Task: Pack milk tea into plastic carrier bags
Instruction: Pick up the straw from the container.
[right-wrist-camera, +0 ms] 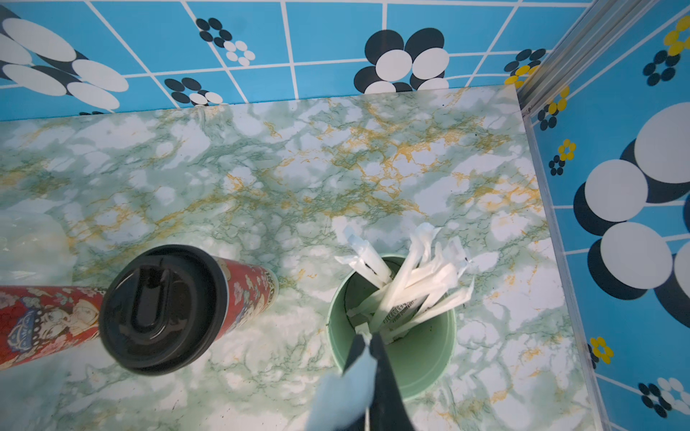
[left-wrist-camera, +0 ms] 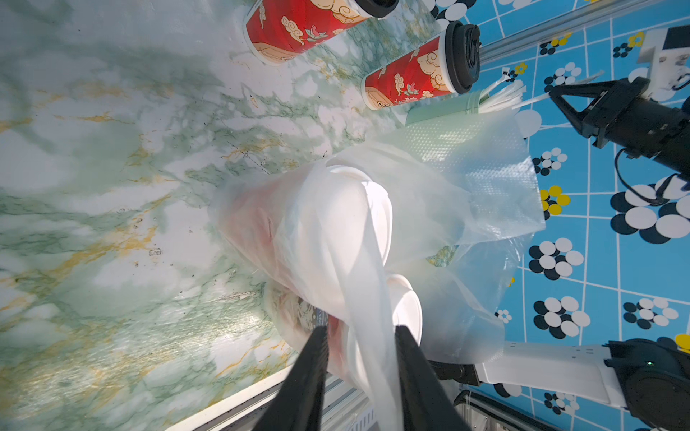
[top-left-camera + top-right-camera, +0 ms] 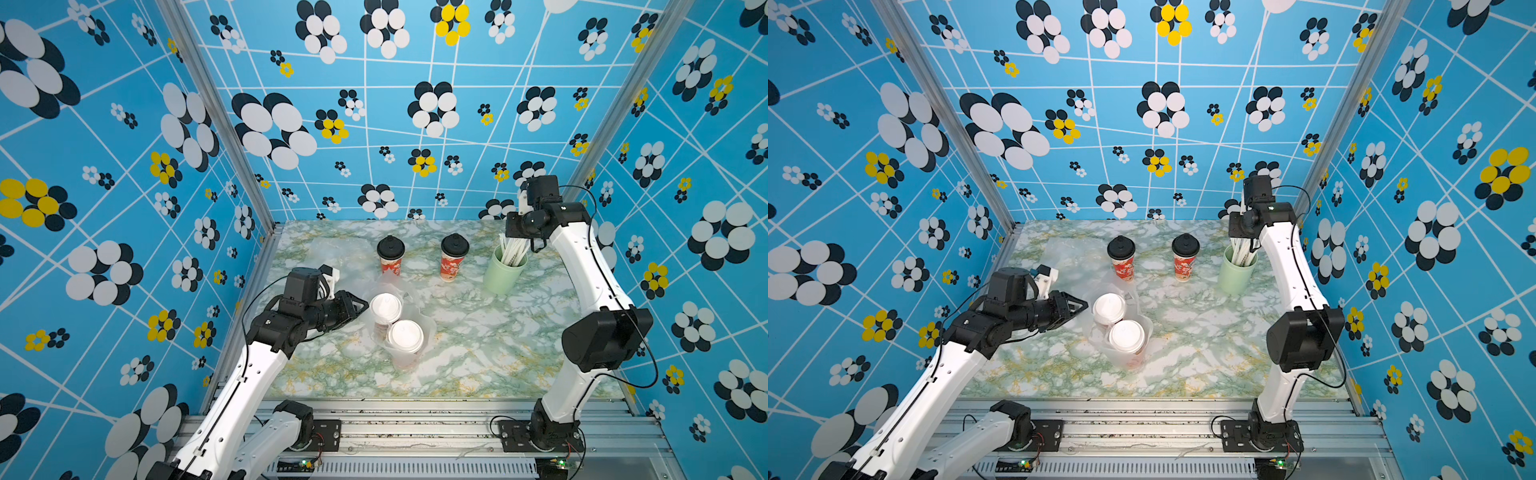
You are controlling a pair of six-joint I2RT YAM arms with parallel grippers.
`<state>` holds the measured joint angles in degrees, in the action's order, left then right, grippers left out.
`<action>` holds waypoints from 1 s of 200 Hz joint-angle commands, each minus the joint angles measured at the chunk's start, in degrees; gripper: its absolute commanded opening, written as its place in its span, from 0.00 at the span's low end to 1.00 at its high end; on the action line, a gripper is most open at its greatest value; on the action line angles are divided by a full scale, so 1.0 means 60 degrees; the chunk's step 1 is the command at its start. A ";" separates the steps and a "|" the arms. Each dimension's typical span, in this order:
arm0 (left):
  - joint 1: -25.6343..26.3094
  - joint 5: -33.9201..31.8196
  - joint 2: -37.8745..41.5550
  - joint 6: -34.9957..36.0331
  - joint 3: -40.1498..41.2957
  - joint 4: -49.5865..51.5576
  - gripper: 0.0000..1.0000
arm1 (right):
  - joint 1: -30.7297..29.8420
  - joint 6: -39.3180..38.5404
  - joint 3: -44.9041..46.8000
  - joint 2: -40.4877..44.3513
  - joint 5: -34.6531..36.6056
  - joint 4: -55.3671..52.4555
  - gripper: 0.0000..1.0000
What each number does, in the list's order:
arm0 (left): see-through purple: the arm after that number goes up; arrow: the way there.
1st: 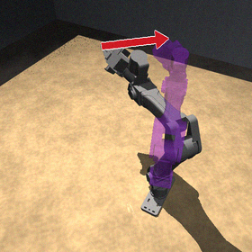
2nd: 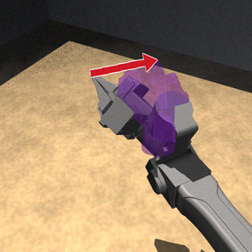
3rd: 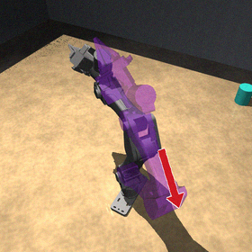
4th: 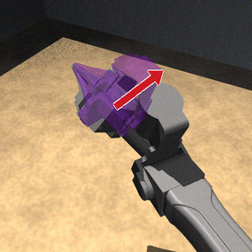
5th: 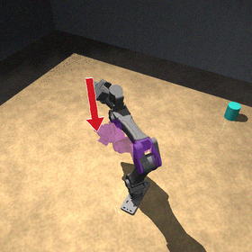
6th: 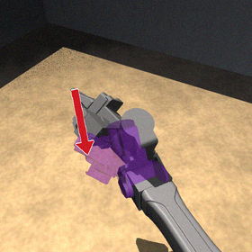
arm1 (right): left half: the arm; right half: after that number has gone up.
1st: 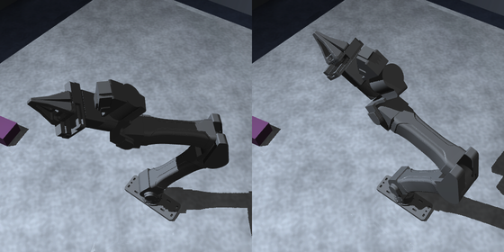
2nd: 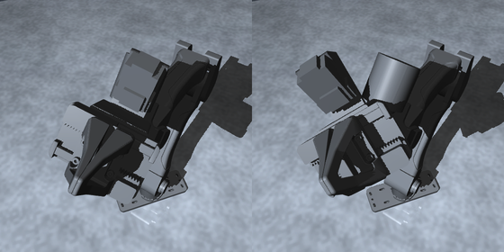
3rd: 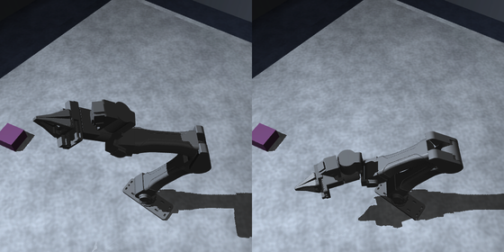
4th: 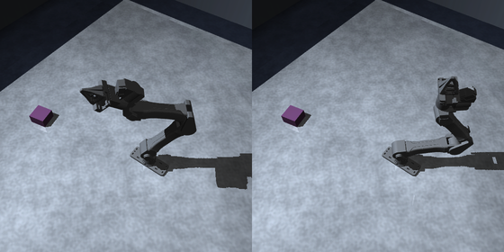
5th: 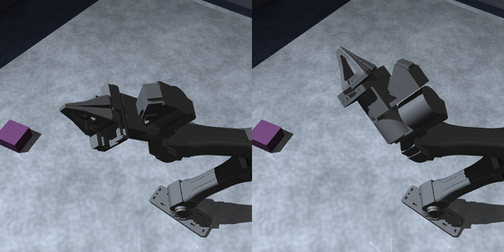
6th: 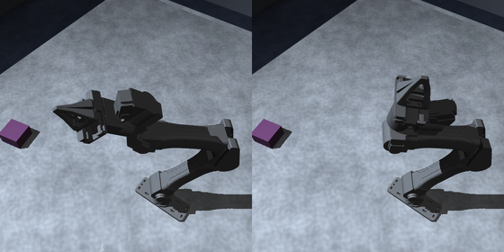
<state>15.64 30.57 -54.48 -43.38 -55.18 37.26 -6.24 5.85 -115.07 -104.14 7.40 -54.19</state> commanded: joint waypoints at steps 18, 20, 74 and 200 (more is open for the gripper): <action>-0.0102 -0.0382 -0.0296 0.0585 -0.0562 0.0241 0.42 | -0.1112 0.0329 -0.1096 0.0967 0.0229 -0.1085 0.04; -0.0109 -0.0401 -0.0303 0.0610 -0.0590 0.0248 0.42 | -0.1142 0.0347 -0.1125 0.0991 0.0224 -0.1129 0.04; -0.0183 -0.0685 -0.0903 0.1226 -0.1163 0.0471 0.48 | -0.3259 0.1042 -0.2264 0.1561 -0.0165 -0.1855 0.03; -0.0215 -0.0665 -0.1066 0.1327 -0.1365 0.0451 0.10 | -0.7803 0.1613 -0.5669 -0.0694 -0.0692 -0.2134 0.02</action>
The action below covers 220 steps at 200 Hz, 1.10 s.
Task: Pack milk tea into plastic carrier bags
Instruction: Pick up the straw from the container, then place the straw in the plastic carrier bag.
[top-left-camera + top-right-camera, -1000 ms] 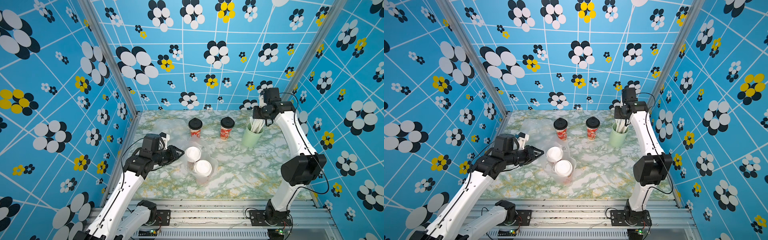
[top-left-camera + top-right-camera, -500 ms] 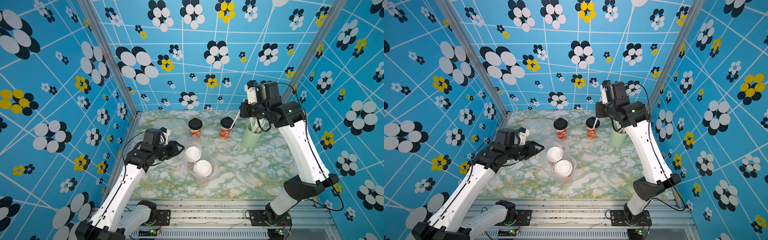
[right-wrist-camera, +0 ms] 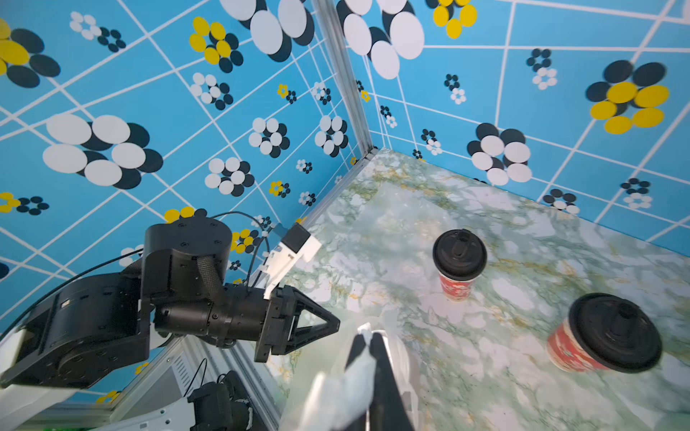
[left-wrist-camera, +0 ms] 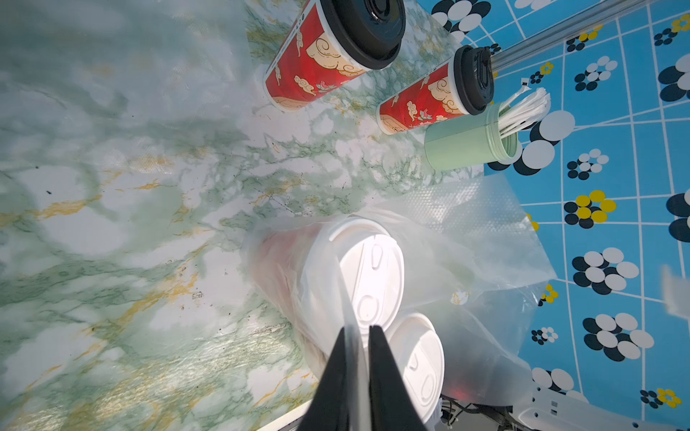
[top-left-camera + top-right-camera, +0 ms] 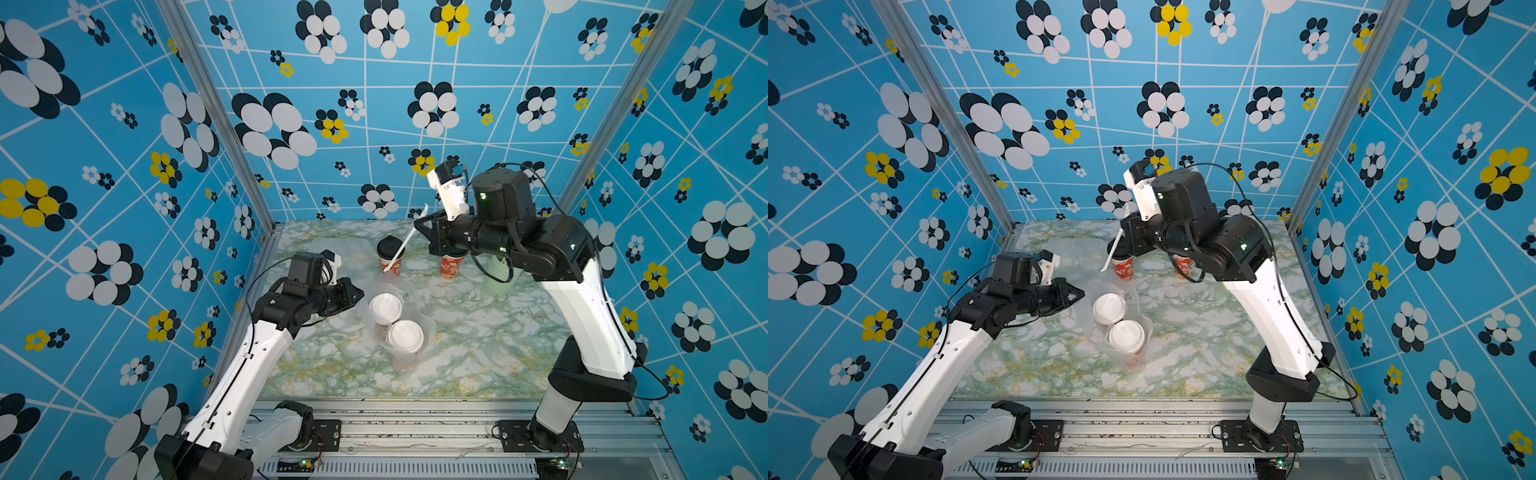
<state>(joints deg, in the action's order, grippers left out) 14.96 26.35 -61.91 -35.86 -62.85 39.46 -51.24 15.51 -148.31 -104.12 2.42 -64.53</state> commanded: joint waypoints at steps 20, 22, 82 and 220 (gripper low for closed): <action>-0.0100 0.0148 0.0207 0.0003 -0.0025 -0.0049 0.05 | -0.0423 -0.0101 -0.0155 -0.1153 0.0313 -0.0373 0.02; -0.0101 0.0138 0.0210 -0.0007 -0.0016 -0.0056 0.05 | -0.0428 -0.0107 -0.0162 -0.1190 0.0315 -0.0358 0.02; -0.0102 0.0221 0.0340 -0.0167 0.0103 -0.0205 0.02 | -0.0717 -0.0559 -0.0184 -0.2276 0.1083 -0.0349 0.00; -0.0100 0.0571 0.0330 -0.0462 0.0106 -0.0620 0.00 | -0.0996 -0.0975 0.3885 -0.1296 0.1779 0.2575 0.01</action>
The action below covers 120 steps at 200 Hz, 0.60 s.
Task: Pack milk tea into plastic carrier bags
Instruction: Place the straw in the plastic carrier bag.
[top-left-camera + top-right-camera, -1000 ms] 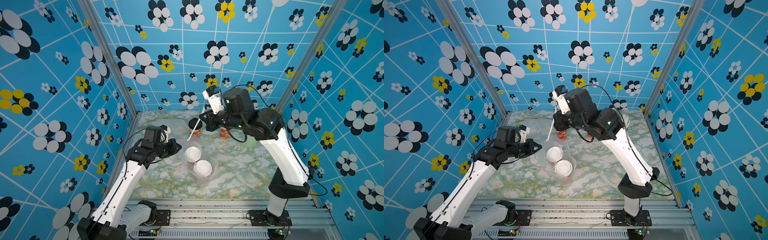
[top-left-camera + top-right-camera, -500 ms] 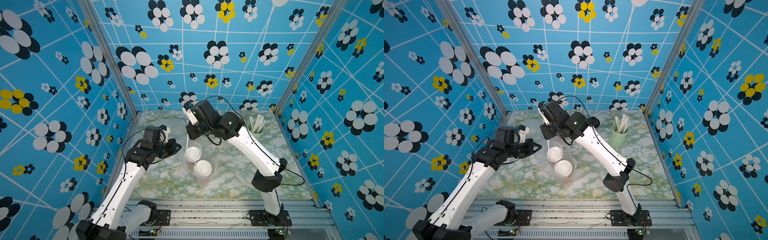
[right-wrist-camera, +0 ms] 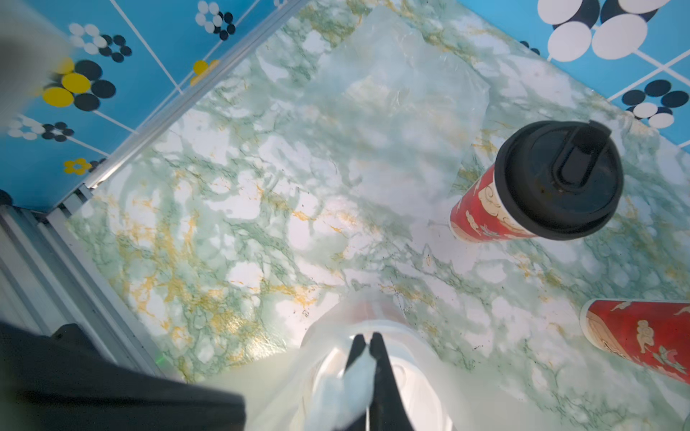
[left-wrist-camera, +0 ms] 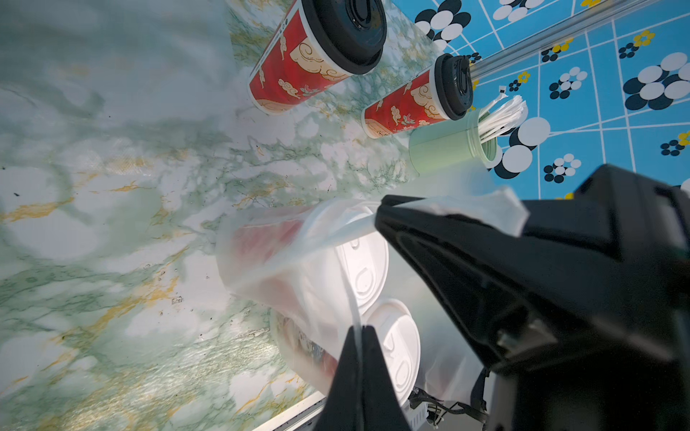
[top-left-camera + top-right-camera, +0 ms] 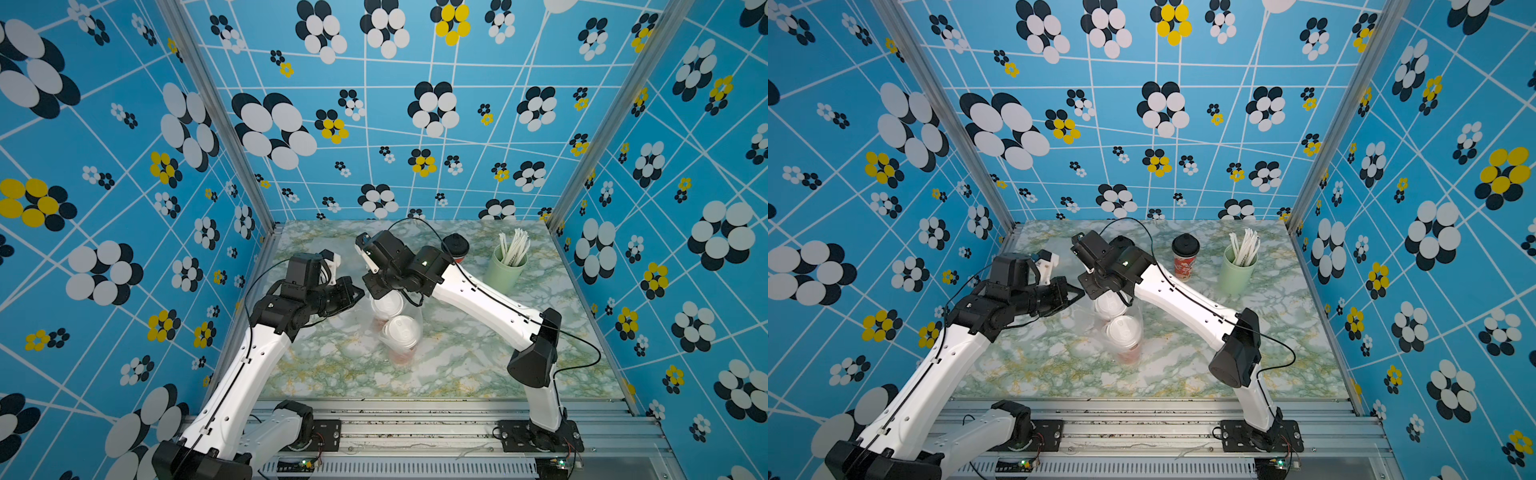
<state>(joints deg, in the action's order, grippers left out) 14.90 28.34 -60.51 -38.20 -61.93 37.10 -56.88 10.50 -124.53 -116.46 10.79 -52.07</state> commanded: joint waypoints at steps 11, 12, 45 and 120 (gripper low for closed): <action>-0.0088 0.0258 0.0082 -0.0051 -0.0132 -0.0222 0.00 | -0.0056 -0.0201 -0.0025 0.0850 0.0378 0.0648 0.01; -0.0091 0.0258 0.0081 -0.0051 -0.0127 -0.0214 0.00 | -0.0056 -0.0207 -0.0021 0.0858 0.0374 0.0657 0.01; -0.0087 0.0198 0.0027 -0.0014 -0.0166 -0.0181 0.00 | -0.0063 -0.0489 0.0656 0.1090 0.0209 0.1526 0.01; -0.0083 0.0213 -0.0046 0.0044 -0.0376 -0.0134 0.00 | -0.0085 -0.1660 0.1507 0.0822 0.0479 0.2386 0.01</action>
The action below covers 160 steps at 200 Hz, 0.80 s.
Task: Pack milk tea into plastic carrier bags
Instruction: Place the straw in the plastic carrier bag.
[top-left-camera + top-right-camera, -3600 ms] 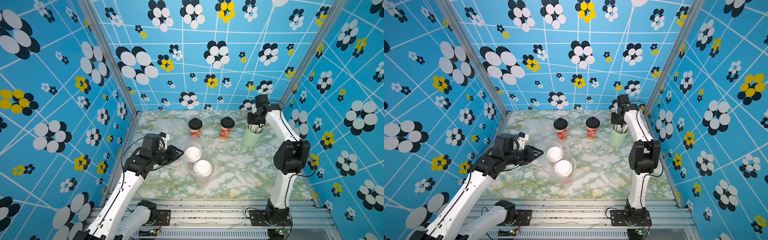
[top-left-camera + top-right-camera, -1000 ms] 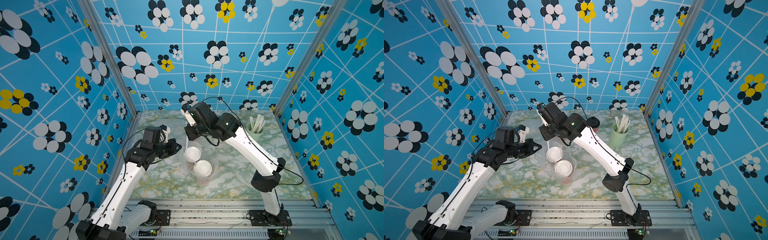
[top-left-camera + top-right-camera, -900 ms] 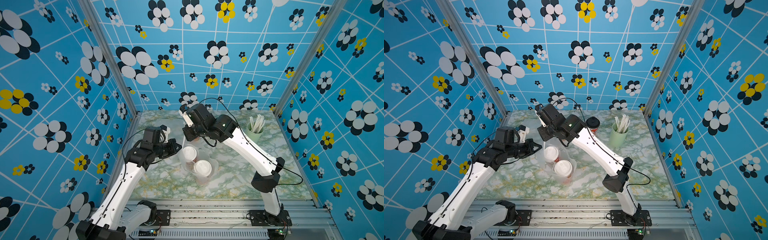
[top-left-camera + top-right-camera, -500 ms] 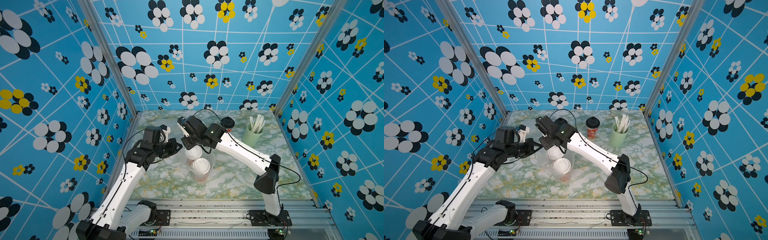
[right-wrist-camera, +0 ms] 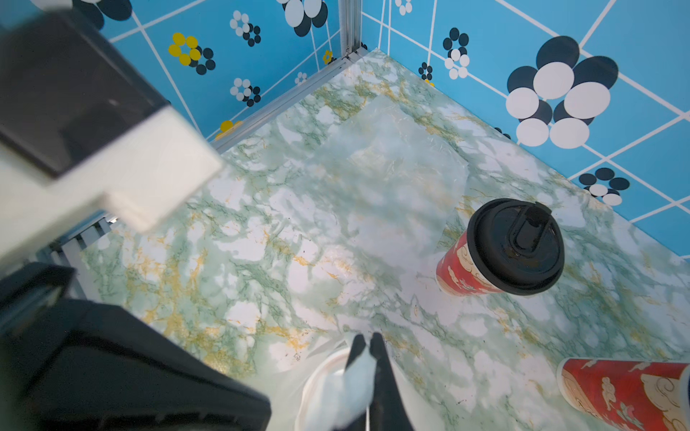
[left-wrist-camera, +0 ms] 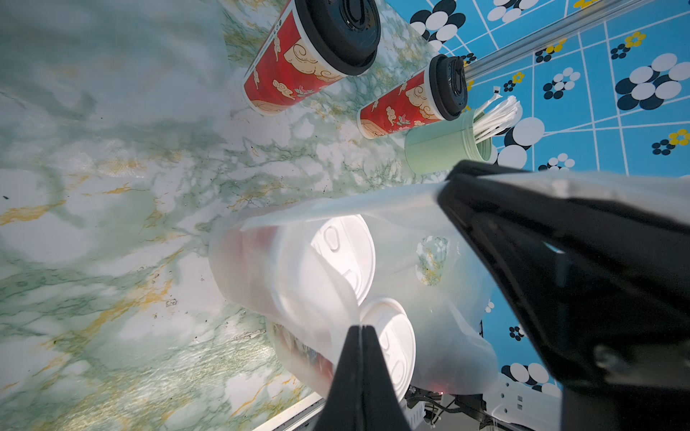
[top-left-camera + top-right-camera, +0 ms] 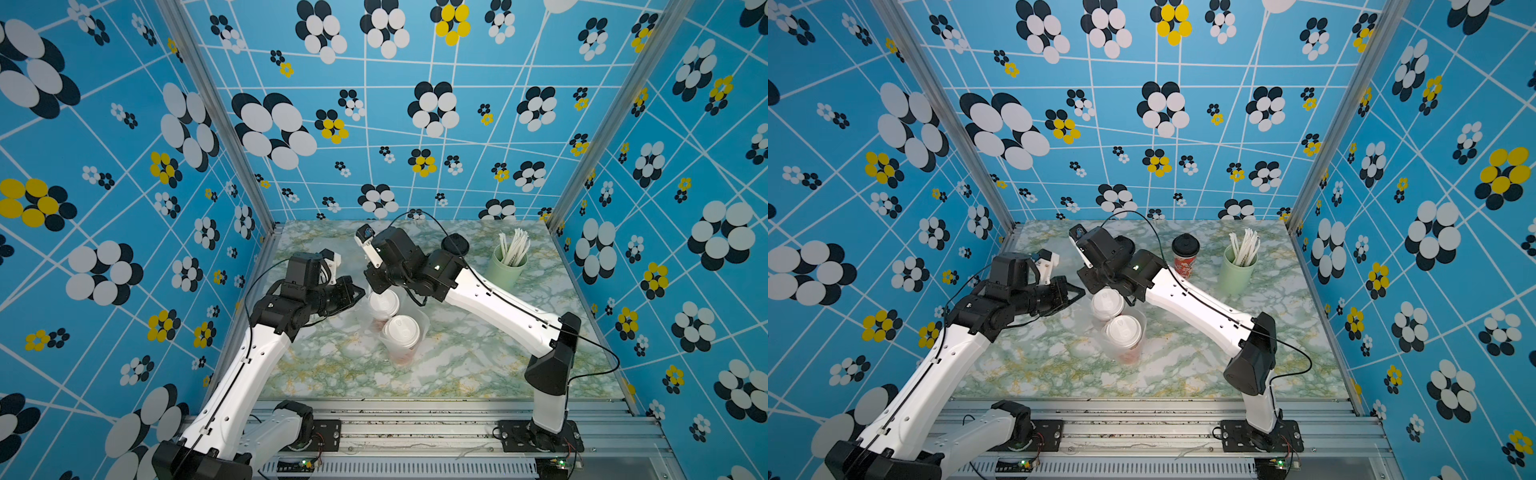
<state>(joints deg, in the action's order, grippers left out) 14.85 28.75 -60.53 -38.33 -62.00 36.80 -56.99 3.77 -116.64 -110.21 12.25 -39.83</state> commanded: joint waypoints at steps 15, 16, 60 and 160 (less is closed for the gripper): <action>-0.0078 0.0130 -0.0075 0.0096 -0.0396 -0.0068 0.00 | -0.0067 -0.0618 0.0446 -0.0235 0.0186 0.0450 0.01; -0.0076 0.0122 -0.0076 0.0093 -0.0393 -0.0068 0.00 | -0.0067 -0.0616 0.0465 -0.0242 0.0171 0.0461 0.01; -0.0081 0.0071 -0.0110 0.0036 -0.0317 -0.0171 0.00 | -0.0067 -0.0641 0.1619 -0.0176 -0.0647 0.1306 0.03; -0.0093 -0.0187 -0.0058 0.0113 -0.0322 0.0023 0.11 | 0.0320 -0.0250 0.1676 0.0662 -0.1029 0.1019 0.42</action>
<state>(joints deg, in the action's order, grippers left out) 14.59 27.86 -61.17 -38.33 -62.74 36.84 -56.23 0.60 -103.15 -110.87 8.16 -31.31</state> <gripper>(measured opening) 0.063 0.388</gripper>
